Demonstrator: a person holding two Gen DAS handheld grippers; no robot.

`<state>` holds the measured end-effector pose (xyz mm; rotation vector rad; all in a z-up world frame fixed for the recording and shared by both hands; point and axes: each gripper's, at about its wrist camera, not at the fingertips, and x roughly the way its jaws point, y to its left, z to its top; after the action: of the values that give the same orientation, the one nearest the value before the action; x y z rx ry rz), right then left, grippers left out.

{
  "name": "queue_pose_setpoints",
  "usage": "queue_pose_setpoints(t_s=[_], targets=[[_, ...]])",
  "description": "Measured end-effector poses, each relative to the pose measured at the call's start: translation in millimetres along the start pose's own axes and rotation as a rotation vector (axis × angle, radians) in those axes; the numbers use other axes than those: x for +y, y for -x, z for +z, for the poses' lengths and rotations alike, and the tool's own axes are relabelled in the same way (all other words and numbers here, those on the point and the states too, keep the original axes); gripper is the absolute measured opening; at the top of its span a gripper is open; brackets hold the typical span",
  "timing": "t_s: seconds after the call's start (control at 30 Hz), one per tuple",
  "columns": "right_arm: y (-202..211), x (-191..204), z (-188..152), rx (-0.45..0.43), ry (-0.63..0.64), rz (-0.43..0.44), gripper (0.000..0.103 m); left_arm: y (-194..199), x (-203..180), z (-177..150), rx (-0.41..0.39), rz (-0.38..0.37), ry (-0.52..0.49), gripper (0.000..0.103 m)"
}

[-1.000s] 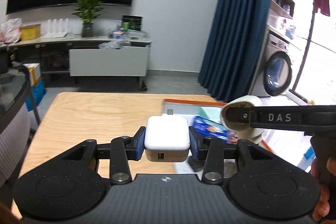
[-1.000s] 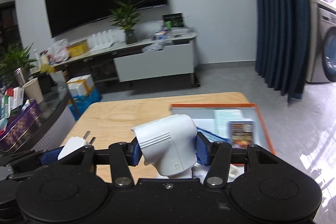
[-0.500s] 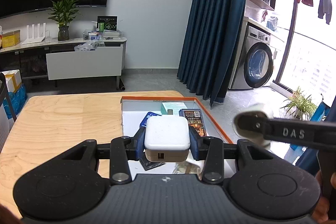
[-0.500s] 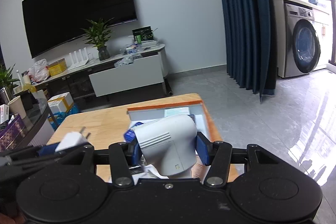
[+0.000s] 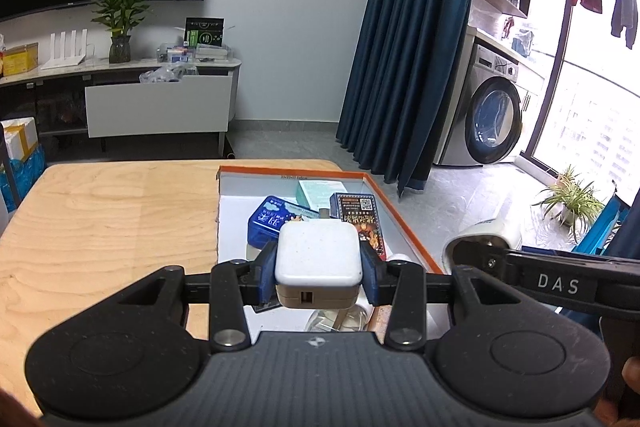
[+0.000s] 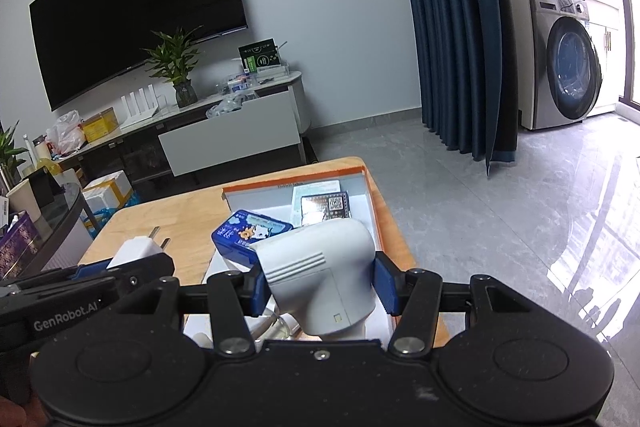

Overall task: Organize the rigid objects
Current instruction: 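Hold the cube charger with the left gripper while the right lowers the adapter into the lid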

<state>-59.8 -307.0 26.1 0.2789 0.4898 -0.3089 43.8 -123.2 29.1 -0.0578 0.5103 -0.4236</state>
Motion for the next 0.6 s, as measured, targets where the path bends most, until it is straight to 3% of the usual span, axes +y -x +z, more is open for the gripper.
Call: queue_pose_setpoints(t_s=[0.6], targets=[[-11,6,-4,0.035,0.016,-0.005,0.063,-7,5,0,0.022,0.039,0.032,0.042]])
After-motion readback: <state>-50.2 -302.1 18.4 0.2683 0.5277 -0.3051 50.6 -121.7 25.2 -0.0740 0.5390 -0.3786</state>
